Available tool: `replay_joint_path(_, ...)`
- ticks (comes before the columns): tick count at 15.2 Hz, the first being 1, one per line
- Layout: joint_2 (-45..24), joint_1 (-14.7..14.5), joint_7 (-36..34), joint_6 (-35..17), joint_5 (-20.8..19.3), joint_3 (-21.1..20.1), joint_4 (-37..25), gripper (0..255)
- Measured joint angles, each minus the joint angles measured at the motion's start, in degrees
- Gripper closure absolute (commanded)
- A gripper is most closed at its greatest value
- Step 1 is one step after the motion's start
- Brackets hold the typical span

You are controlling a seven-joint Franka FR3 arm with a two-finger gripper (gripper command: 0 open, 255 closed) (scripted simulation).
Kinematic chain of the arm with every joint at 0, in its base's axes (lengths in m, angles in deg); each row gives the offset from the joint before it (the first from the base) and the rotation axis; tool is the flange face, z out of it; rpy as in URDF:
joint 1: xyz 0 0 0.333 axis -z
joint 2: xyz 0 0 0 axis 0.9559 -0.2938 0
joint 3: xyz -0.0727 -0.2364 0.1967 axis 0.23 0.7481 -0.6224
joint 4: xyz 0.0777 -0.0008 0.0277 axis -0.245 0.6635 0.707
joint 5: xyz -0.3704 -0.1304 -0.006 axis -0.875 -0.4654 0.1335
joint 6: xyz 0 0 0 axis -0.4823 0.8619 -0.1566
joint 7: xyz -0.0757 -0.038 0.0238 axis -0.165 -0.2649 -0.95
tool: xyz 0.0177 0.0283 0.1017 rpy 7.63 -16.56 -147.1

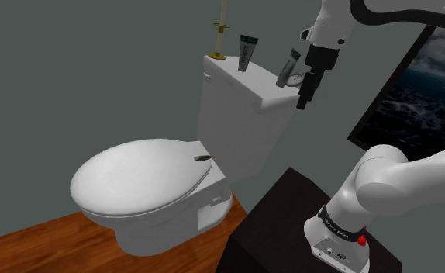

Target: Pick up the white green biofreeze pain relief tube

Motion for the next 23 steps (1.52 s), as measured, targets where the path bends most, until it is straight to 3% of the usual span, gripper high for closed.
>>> replay_joint_path(7, -8.93, 4.26, -7.54, -3.48, -0.31, 0.37, -7.60, 0)
replay_joint_path(17, -24.58, 11.85, -22.53, -6.31, -1.54, 2.51, -24.85, 0)
replay_joint_path(23, -32.71, 15.76, -31.15, -5.48, -2.23, 4.71, -36.39, 0)
